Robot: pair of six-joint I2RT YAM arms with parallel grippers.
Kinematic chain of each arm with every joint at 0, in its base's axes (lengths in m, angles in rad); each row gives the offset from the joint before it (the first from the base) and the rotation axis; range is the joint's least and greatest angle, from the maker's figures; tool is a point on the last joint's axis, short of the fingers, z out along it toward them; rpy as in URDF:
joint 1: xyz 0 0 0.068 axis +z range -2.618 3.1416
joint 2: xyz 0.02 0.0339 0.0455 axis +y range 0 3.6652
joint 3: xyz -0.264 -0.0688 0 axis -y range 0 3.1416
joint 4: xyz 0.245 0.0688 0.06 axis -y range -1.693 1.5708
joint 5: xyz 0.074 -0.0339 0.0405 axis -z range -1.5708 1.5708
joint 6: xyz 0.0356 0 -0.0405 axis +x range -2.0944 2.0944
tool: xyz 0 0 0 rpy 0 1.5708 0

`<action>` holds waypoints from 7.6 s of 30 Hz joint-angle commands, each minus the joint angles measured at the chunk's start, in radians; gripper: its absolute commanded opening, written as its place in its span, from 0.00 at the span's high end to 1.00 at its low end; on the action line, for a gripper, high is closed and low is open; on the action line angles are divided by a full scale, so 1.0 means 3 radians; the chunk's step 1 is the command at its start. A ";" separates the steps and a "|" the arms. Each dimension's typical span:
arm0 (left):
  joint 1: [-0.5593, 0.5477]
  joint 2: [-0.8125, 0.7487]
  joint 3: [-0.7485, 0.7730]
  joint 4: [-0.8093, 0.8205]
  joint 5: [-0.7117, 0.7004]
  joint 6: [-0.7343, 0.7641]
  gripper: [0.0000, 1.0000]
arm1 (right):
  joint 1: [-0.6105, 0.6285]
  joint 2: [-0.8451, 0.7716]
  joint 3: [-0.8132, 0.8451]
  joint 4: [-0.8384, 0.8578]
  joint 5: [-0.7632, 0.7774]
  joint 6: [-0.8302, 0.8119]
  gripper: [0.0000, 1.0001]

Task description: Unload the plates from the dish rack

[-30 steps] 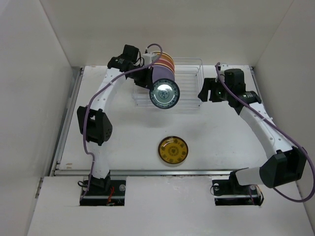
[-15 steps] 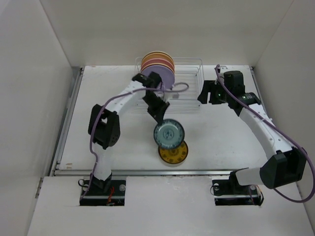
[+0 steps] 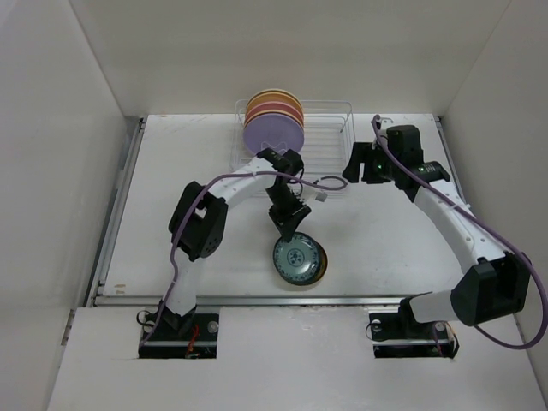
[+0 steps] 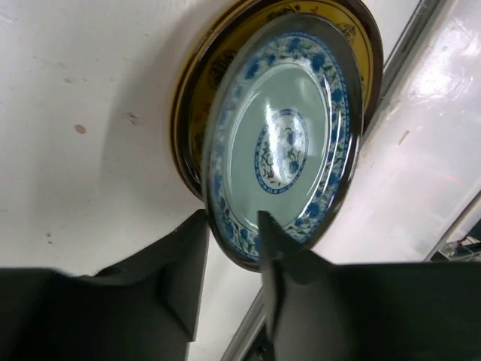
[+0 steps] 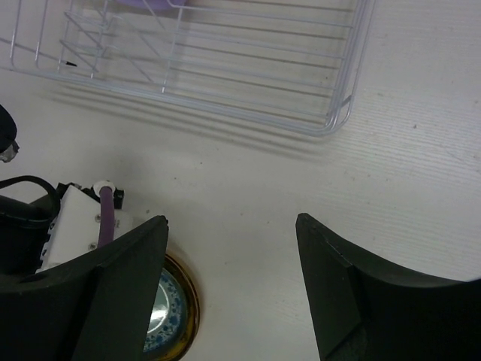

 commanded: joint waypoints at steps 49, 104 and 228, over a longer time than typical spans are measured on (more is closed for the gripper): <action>0.2037 -0.0343 0.0675 0.0567 -0.0847 -0.1157 0.19 | 0.0561 0.3196 0.3305 0.0687 0.0051 -0.0591 0.62; 0.2329 -0.0215 0.1559 0.0950 -0.0878 -0.1275 0.26 | 0.1527 0.2055 0.1433 -0.0254 -0.1008 -0.0413 1.00; 0.2063 -0.0362 0.0409 -0.1459 -0.1010 0.0352 0.35 | 0.0852 0.2838 0.3704 0.0205 0.0869 -0.0626 0.33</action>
